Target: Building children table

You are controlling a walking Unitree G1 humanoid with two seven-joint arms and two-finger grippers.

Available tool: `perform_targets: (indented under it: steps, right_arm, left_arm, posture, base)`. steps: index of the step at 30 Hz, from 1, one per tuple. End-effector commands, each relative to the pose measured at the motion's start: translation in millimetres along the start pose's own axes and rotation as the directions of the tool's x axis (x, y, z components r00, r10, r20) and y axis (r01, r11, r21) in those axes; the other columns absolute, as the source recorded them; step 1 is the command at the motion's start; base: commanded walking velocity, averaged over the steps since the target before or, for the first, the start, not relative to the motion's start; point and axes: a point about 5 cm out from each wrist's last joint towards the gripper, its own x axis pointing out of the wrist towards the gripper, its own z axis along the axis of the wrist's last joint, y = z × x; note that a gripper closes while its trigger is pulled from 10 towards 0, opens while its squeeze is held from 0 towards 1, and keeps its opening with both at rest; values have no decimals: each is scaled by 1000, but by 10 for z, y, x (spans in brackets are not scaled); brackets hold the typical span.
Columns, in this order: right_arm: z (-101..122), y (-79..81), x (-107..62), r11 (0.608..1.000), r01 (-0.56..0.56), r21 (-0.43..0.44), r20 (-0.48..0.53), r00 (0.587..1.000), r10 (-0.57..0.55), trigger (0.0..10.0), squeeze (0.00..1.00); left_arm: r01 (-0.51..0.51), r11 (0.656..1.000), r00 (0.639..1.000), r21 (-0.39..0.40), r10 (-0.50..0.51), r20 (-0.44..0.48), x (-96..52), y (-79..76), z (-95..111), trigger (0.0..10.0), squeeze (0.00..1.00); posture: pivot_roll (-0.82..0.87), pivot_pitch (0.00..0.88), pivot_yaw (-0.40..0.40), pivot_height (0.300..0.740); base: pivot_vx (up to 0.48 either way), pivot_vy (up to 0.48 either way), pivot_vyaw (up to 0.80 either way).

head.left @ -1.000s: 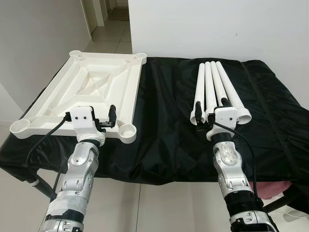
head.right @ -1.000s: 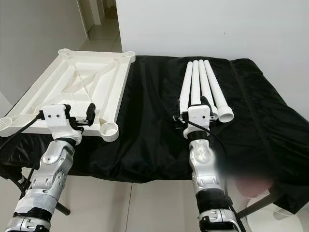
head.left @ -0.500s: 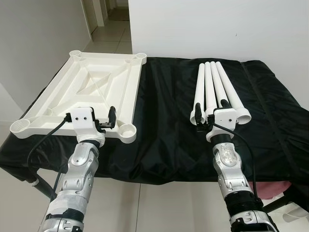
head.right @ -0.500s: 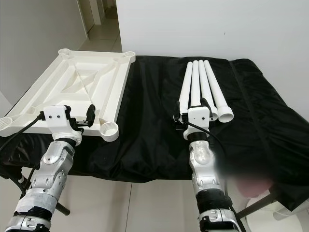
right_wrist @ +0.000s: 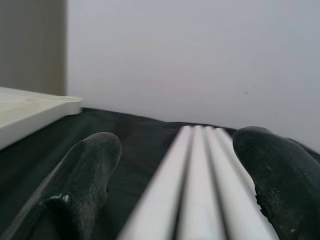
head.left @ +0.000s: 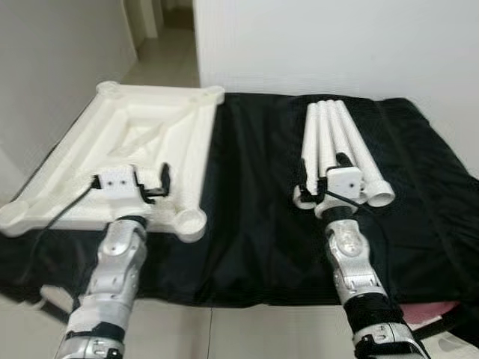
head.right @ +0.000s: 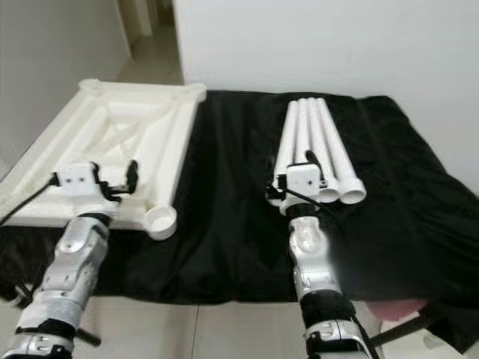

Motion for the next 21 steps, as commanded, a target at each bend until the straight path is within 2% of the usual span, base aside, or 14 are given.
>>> perform_targets:
  steps: [1, 5, 21]
  right_arm:
    - [21, 19, 14, 1000, 1, 6, 13, 1000, -1, 10000, 0]
    - [12, 18, 7, 1000, 0, 5, 11, 1000, 0, 10000, 0]
    - [-17, 16, -4, 1000, 9, 11, 0, 1000, -9, 10000, 0]
  left_arm:
    - [81, 997, 997, 12, -81, -1, -3, -33, -2, 10000, 0]
    - [78, 997, 997, 13, -78, 0, -5, -31, -1, 10000, 0]
    - [81, 997, 997, 7, -81, 2, -16, -71, -20, 10000, 0]
  posture:
    - [-14, 0, 26, 740]
    - [-14, 0, 26, 740]
    - [-17, 0, 28, 740]
  base:
    - [255, 0, 0]
    - [253, 0, 0]
    - [0, 0, 0]
